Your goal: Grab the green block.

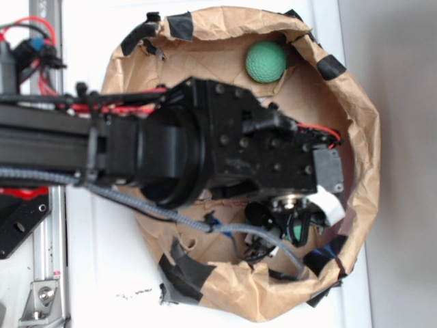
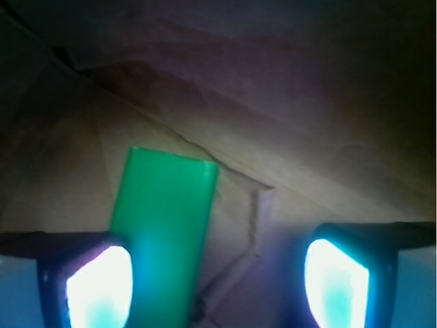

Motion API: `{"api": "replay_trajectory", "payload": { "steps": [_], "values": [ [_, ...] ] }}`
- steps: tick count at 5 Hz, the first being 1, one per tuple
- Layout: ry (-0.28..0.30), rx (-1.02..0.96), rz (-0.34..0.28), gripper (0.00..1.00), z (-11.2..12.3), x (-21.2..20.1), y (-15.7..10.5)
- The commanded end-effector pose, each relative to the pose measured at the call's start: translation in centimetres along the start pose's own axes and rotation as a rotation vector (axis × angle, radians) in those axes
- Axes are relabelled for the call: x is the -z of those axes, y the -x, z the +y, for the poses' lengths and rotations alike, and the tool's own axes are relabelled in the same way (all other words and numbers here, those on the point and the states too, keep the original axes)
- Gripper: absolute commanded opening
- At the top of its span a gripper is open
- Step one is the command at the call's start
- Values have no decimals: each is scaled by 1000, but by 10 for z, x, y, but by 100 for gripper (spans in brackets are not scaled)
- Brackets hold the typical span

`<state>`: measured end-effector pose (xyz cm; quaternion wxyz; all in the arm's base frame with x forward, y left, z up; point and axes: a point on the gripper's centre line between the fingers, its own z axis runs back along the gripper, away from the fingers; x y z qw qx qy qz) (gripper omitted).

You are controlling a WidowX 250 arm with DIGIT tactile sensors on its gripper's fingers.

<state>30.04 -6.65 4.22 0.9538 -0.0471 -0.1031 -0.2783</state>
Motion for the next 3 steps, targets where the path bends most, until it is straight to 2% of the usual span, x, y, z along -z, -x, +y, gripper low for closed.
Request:
{"api": "replay_trajectory", "payload": {
  "steps": [1,2,3],
  "values": [
    [13,50,-1,100,-46,-8,-1],
    [3,47,36,100,-51,6,1],
    [-26,15,55,100,-41,18,-2]
  ]
}}
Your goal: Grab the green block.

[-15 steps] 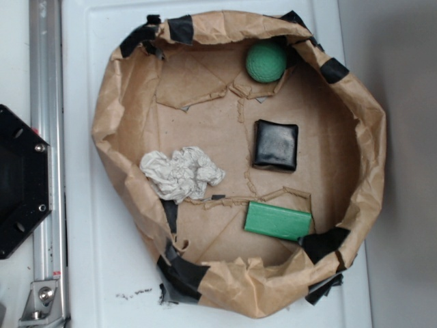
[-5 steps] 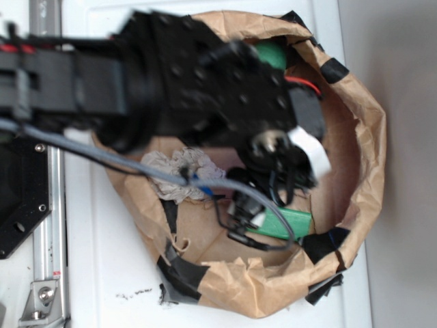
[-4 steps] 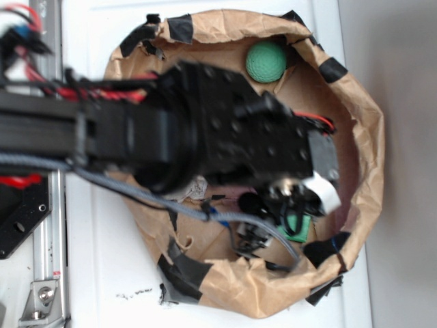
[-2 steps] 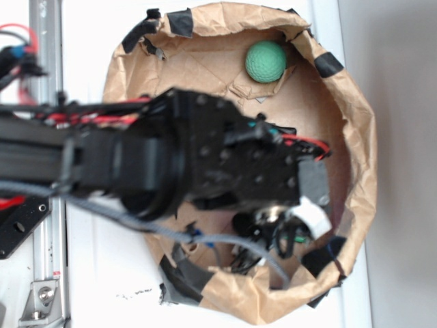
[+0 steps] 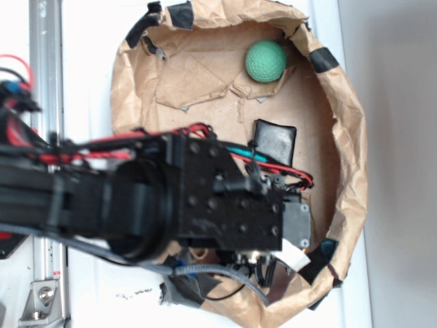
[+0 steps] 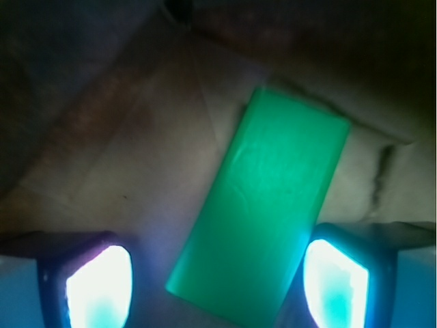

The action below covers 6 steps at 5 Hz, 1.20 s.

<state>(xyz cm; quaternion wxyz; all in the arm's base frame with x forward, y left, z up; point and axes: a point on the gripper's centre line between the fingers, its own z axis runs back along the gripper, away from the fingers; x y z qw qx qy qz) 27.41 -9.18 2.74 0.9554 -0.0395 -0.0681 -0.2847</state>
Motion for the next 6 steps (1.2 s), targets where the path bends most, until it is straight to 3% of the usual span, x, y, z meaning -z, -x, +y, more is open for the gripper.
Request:
{"api": "replay_trajectory", "payload": {
  "steps": [1,2,3,5,6],
  "values": [
    [-47,-123,-10,100,18,0,-21],
    [-129,-335,36,89,46,-9,-17],
    [-210,-406,30,0,51,-30,-8],
    [-142,-467,-109,0,60,-129,21],
    [-140,-591,-151,0,61,-179,22]
  ]
}}
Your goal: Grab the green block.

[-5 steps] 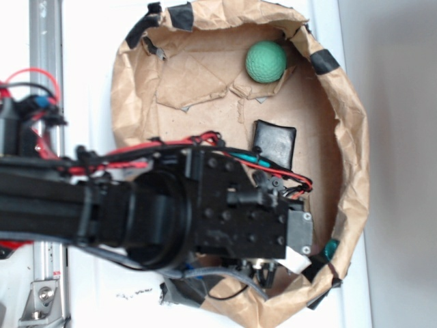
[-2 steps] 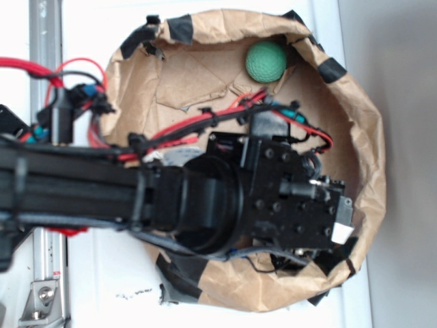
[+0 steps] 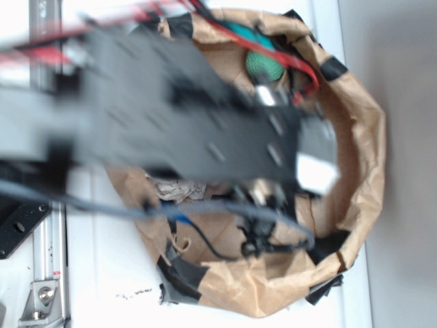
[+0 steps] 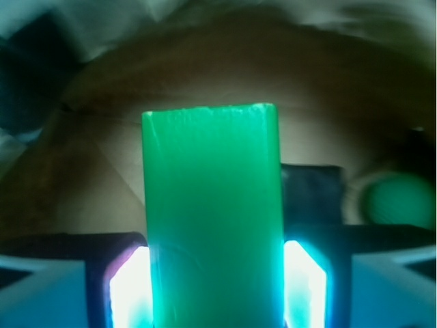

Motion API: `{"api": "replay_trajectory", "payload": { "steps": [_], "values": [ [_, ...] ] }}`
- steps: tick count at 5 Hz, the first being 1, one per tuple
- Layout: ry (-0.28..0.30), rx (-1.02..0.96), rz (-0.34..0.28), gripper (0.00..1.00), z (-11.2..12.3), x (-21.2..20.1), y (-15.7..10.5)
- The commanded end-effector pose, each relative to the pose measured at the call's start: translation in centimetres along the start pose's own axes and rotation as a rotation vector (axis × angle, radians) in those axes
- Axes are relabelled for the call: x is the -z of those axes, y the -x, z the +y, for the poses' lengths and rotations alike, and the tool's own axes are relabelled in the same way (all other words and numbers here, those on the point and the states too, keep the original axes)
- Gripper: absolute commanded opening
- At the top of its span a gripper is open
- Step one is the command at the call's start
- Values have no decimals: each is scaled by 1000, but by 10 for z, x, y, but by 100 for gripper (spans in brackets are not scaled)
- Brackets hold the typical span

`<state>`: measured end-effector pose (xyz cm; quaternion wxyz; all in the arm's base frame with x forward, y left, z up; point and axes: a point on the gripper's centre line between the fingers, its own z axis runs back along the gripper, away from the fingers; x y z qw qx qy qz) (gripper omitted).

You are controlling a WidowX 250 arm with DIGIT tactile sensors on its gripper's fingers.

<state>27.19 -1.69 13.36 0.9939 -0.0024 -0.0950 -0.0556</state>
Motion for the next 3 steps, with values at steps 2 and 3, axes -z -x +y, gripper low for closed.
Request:
{"api": "replay_trajectory", "payload": {
  "steps": [2,3],
  "values": [
    [-30,-228,-18,0,-10,-91,-2],
    [-47,-232,-11,0,-12,-94,6]
  ]
}}
